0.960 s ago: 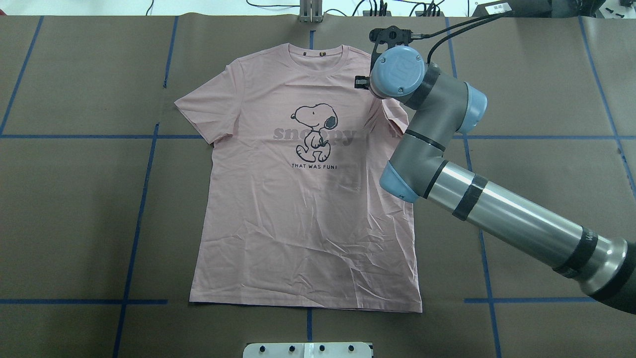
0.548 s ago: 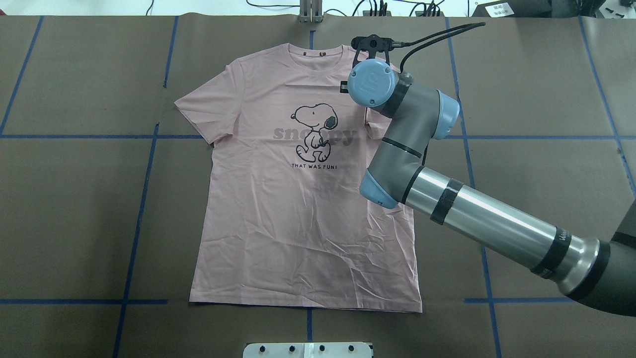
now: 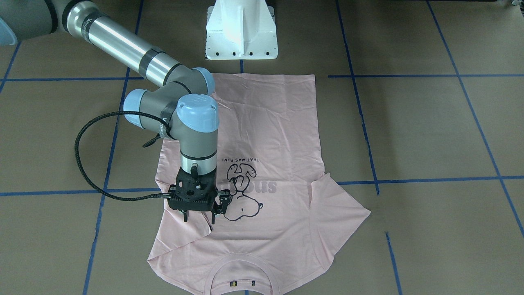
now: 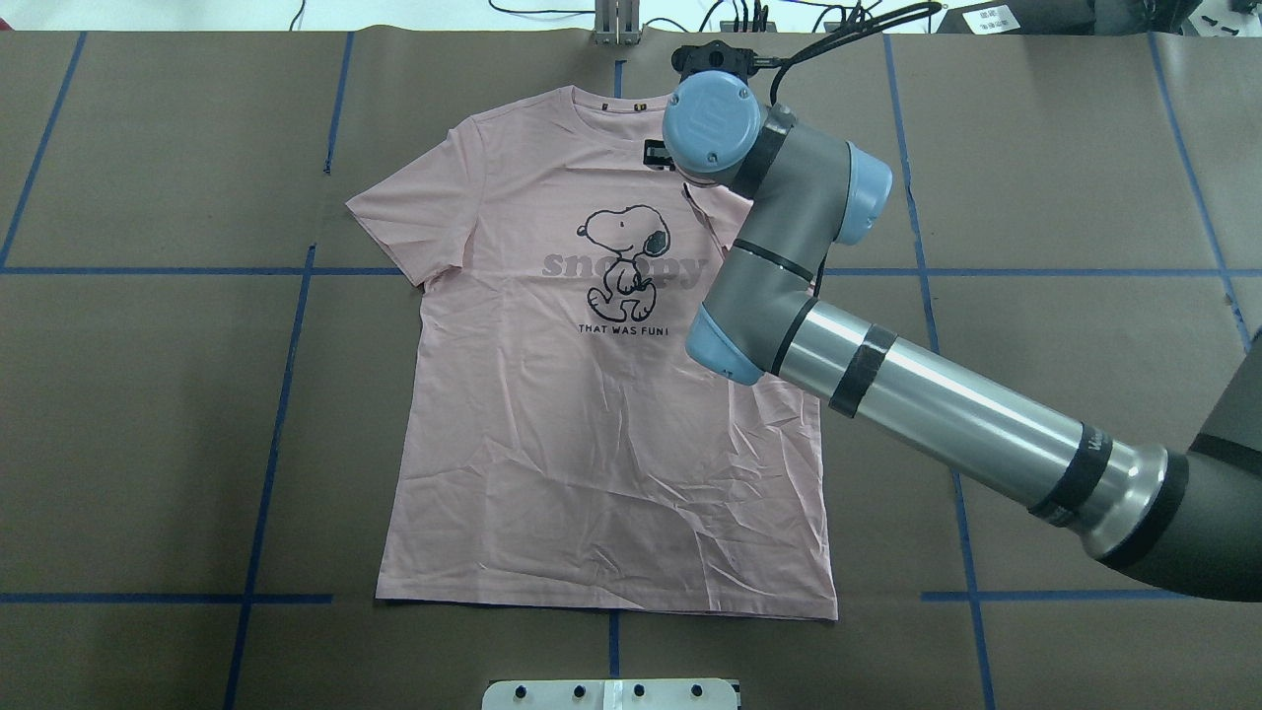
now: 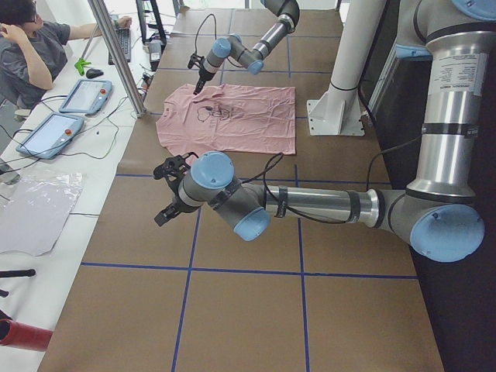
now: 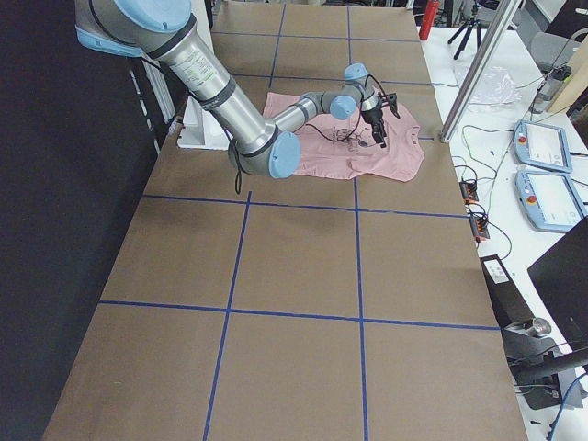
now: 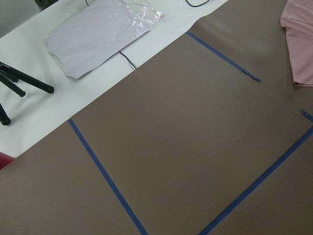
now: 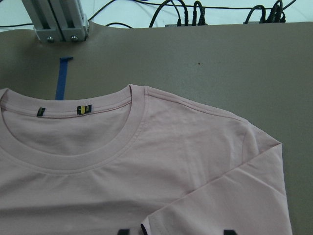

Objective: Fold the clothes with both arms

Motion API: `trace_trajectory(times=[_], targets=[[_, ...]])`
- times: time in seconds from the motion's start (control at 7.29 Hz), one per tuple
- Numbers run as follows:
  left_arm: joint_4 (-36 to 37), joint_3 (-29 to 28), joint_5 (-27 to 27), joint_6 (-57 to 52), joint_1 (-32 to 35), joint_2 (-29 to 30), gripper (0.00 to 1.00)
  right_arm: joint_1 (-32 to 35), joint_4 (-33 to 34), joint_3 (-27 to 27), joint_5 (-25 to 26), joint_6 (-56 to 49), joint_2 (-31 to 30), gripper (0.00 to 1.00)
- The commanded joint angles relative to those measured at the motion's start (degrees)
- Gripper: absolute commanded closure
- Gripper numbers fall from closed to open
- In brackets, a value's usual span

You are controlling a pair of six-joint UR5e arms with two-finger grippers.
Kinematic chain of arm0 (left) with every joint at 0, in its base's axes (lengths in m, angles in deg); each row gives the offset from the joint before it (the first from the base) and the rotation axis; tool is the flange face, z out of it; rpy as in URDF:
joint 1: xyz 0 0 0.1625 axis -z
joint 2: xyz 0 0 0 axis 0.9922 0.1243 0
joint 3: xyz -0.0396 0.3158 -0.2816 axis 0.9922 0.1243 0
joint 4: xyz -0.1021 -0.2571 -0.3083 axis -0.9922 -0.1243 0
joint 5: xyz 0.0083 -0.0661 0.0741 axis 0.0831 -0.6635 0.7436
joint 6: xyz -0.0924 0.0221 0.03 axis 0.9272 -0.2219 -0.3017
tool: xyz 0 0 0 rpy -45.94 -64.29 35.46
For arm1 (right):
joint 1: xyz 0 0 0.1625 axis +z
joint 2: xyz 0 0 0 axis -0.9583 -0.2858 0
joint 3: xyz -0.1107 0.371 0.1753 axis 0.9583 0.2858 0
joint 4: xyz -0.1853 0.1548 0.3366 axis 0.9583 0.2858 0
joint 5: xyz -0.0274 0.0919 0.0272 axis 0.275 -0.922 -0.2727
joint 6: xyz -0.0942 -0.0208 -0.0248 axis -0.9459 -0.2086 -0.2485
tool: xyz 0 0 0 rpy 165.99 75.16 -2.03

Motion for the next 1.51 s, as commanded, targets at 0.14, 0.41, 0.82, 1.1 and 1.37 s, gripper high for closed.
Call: trace_trajectory(times=[0.14,0.41,0.82,1.1,1.37], targets=[[-2.2,-0.2,2.2,19.7,-7.8,4.4,0.00,11.4,9.4,-15.3,-19.4,-18.8,-8.2,0.00],[-1.9,-0.8,7.2,27.7,-14.6,8.7,0.00,19.7,8.9,-26.2,-27.3,-30.9,-20.9,0.00],[-2.3,-6.2,21.6,54.3,-30.1,16.9,0.31,26.9,8.5,-31.5,-34.2,-44.5,-32.3,0.00],[-2.6,-13.2,32.4,60.1,-36.7,22.7,0.34,26.9,7.7,-31.3,-33.9,-44.0,-32.5,0.00],[-2.7,-16.6,35.0,61.3,-40.0,24.8,0.40,26.9,7.3,-31.2,-33.8,-43.9,-32.6,0.00]])
